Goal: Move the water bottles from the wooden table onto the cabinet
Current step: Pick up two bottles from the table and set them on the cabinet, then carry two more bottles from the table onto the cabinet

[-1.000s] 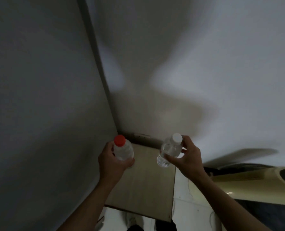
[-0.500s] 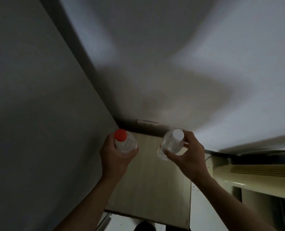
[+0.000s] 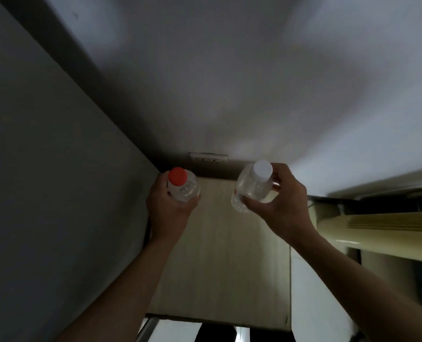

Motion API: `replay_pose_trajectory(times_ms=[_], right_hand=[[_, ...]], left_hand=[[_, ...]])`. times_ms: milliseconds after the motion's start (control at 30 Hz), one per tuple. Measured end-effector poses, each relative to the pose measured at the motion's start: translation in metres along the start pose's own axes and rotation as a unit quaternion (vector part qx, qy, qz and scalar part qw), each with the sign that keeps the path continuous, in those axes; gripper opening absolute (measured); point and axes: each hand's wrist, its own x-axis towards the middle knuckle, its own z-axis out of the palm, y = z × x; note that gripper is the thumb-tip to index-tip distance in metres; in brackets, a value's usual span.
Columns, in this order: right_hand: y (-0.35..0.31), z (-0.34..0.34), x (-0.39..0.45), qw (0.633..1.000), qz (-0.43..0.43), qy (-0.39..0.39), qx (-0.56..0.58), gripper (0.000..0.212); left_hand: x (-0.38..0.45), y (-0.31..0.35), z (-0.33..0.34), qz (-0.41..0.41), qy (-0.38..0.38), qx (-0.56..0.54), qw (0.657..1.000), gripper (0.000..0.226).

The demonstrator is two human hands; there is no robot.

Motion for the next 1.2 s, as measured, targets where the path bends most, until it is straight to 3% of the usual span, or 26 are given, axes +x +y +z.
replay_pose_trajectory(times_ms=[367, 733, 900, 1067, 1200], right_hand=[[0.013, 0.017, 0.009, 1.000, 0.013, -0.024, -0.006, 0.071], [0.023, 0.034, 0.012, 0.999, 0.005, -0.045, -0.009, 0.070], [0.021, 0.029, 0.010, 0.998, 0.010, -0.064, -0.028, 0.075], [-0.002, 0.005, 0.009, 0.996, 0.005, -0.088, -0.032, 0.086], [-0.039, -0.027, 0.011, 0.994, -0.012, -0.104, -0.037, 0.095]], left_hand=[[0.000, 0.001, 0.003, 0.021, -0.014, -0.018, 1.000, 0.051], [-0.002, -0.001, -0.001, -0.041, -0.048, -0.020, 0.998, 0.066], [-0.004, 0.007, -0.002, -0.023, -0.010, -0.019, 1.000, 0.053], [-0.008, 0.031, -0.028, -0.029, -0.041, 0.000, 0.999, 0.081], [-0.004, 0.072, -0.060, 0.002, -0.069, 0.030, 0.997, 0.085]])
